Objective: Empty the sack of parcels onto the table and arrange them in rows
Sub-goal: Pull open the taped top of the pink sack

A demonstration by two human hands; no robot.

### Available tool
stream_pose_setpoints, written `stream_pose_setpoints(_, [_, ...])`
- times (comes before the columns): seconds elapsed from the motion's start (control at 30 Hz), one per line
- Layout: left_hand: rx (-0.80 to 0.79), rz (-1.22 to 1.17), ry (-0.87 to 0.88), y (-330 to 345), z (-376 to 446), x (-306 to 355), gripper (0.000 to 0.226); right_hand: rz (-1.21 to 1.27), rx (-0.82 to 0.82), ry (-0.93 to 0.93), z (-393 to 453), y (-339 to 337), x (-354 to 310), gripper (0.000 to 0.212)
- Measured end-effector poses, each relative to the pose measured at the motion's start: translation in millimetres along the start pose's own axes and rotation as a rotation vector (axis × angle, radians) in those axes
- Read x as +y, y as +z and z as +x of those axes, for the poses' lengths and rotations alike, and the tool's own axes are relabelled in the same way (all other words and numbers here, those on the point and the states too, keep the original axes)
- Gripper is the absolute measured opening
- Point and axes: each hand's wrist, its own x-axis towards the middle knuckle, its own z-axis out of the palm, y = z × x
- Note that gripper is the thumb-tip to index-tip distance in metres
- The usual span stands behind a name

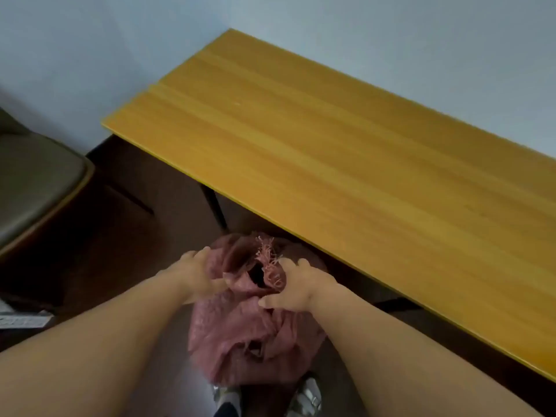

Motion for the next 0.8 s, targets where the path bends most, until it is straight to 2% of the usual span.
stream_pose_setpoints(0.13, [-0.110, -0.015, 0.027, 32, 17, -6, 0.111, 0.038, -0.036, 0.030, 21, 28, 3, 0.127])
stream_pose_setpoints(0.27, [-0.166, 0.045, 0.069, 55, 26, 3, 0.114, -0.004, -0.034, -0.018, 42, 53, -5, 0.128])
stream_pose_setpoints(0.3, [-0.172, 0.053, 0.083, 59, 27, 5, 0.117, -0.020, -0.037, -0.019, 45, 59, -8, 0.119])
stream_pose_setpoints(0.4, [-0.215, 0.045, 0.111, 67, 30, 7, 0.121, -0.049, 0.013, -0.047, 54, 70, -13, 0.070])
stream_pose_setpoints(0.47, [-0.210, 0.038, 0.129, 69, 30, 5, 0.124, 0.006, 0.026, -0.042, 58, 71, -15, 0.053])
stream_pose_setpoints(0.53, [-0.194, 0.019, 0.134, 68, 27, 3, 0.127, 0.072, 0.029, -0.057, 61, 68, -19, 0.048])
stream_pose_setpoints(0.7, [-0.147, -0.051, 0.173, 60, 18, 5, 0.133, 0.125, 0.062, -0.186, 52, 41, -34, 0.052])
stream_pose_setpoints(0.8, [-0.077, -0.096, 0.197, 54, 13, 14, 0.128, 0.112, 0.082, -0.274, 43, 25, -48, 0.037])
